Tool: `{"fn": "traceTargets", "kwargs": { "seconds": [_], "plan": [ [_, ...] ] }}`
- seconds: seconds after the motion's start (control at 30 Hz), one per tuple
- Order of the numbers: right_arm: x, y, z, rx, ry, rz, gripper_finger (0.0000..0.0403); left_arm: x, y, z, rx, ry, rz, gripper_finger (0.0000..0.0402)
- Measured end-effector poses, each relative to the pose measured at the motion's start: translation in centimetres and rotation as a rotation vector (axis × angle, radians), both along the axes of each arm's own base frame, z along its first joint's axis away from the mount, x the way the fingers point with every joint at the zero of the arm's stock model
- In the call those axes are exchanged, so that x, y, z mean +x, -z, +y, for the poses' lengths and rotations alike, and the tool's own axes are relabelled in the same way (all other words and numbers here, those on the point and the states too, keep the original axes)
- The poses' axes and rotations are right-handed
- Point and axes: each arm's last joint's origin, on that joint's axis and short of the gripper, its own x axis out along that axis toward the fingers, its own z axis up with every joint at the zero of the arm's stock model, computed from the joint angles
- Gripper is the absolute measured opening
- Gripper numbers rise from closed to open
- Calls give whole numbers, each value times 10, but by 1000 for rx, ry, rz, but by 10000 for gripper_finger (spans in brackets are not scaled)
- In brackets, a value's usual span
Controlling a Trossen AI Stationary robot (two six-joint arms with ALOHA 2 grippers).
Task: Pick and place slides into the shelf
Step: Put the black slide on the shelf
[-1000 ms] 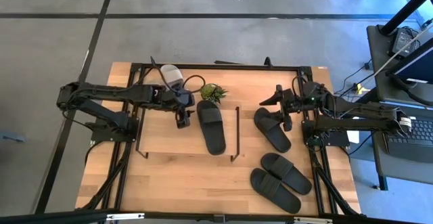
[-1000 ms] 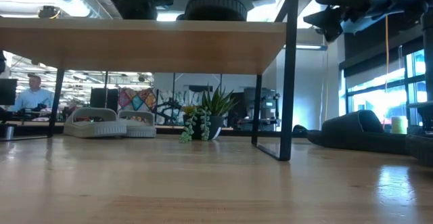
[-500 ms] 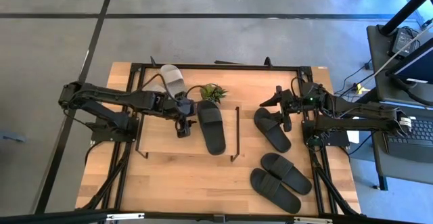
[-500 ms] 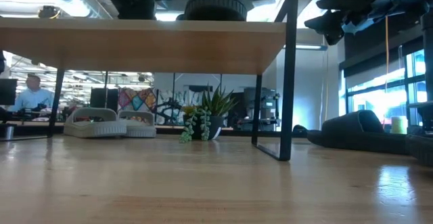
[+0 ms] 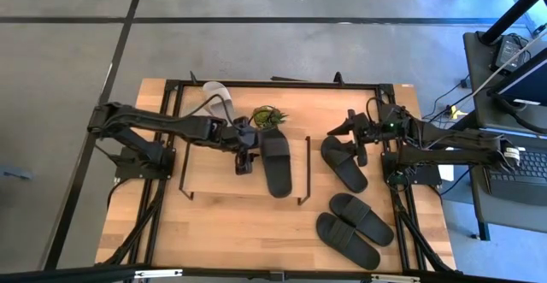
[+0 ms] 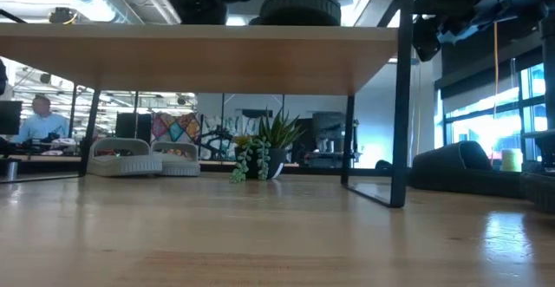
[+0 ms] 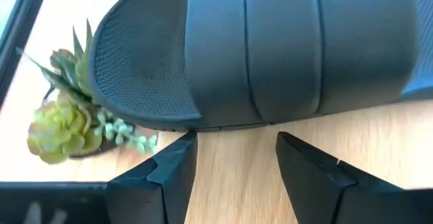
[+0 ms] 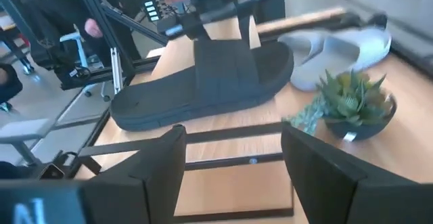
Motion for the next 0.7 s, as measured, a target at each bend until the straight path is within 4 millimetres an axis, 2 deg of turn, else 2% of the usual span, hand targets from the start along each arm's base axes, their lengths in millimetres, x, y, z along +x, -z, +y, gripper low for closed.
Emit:
{"fn": "traceTargets", "kwargs": {
  "seconds": [0.37,0.53,0.7],
  "plan": [
    [30,28,13,114,-78,179,241,15,3,0,21,25,18,195],
    [43,31,20,107,-125,149,241,17,3,0,21,26,15,195],
    [46,31,23,111,-139,135,241,17,3,0,11,14,13,195]
  ]
}}
